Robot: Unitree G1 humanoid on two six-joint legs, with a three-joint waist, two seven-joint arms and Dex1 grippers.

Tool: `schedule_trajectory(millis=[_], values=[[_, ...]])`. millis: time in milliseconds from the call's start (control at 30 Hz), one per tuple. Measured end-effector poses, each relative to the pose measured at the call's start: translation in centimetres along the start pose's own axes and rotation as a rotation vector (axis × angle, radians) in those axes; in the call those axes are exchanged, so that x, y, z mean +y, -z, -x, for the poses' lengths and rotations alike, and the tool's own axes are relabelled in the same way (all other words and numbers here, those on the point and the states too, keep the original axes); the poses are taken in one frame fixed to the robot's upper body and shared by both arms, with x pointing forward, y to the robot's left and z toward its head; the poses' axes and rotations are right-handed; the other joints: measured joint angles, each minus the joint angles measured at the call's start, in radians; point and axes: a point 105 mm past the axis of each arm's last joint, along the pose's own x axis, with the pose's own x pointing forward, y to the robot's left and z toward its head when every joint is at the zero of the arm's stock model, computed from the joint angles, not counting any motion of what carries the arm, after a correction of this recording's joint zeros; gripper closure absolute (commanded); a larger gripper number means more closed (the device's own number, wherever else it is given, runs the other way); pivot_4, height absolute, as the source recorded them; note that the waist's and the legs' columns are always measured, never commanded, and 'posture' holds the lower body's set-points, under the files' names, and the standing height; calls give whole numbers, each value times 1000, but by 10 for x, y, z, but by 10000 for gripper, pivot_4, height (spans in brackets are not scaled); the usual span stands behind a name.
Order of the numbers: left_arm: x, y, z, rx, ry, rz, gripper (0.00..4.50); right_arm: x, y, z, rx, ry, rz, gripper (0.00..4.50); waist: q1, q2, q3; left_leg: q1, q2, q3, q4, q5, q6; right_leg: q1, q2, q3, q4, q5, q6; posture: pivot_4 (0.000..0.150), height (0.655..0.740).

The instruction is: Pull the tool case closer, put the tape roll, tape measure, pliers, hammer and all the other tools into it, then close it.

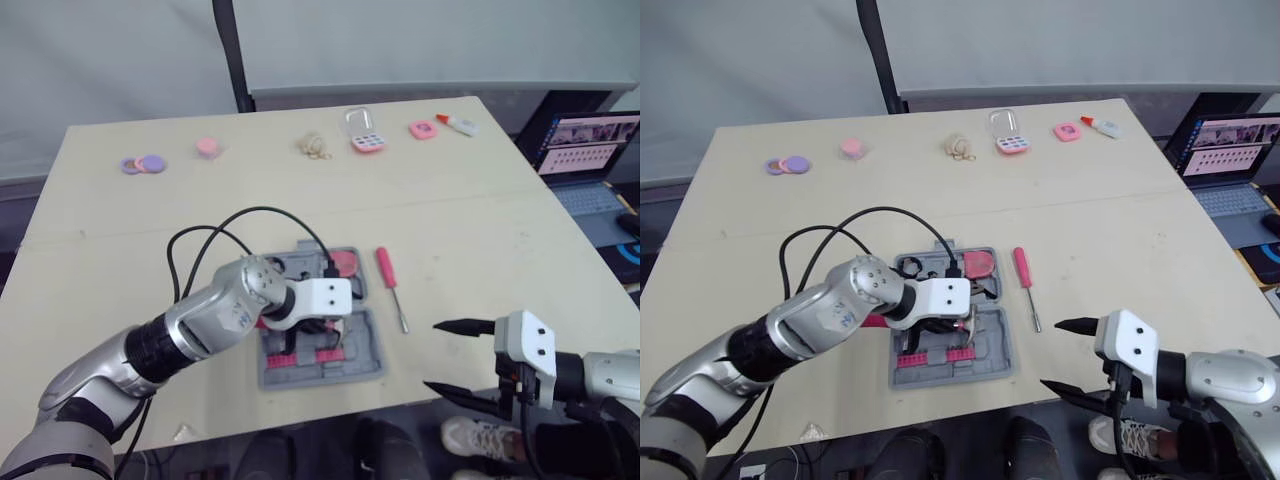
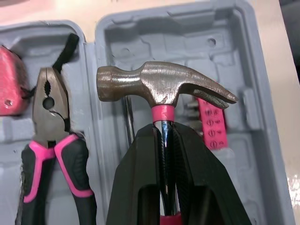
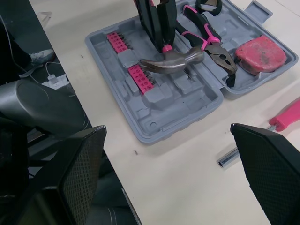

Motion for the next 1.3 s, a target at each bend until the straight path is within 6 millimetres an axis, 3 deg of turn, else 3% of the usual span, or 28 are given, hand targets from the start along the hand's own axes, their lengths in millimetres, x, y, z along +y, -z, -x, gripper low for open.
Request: schedule_trajectory(millis=[433,733,1300], values=[[2,-25,-6,-3,-5,73,44387,0,-2,-1,-5,9,8,0,4,0,0,0,0,-2,1,0,0,0,0,0,1,0,0,1500,7287],[-8,-28,-21,31,33,74,44387,2,1,-1,-4,15,9,0,5,0,0,0,0,-6,1,0,0,0,0,0,1,0,0,1500,7287],[-6,-23,-38,65,49,150,44387,3,7,-1,6,43,-15,0,5,0,0,0,-1,-7,2,0,1,0,-1,0,1,0,0,1500,7287]])
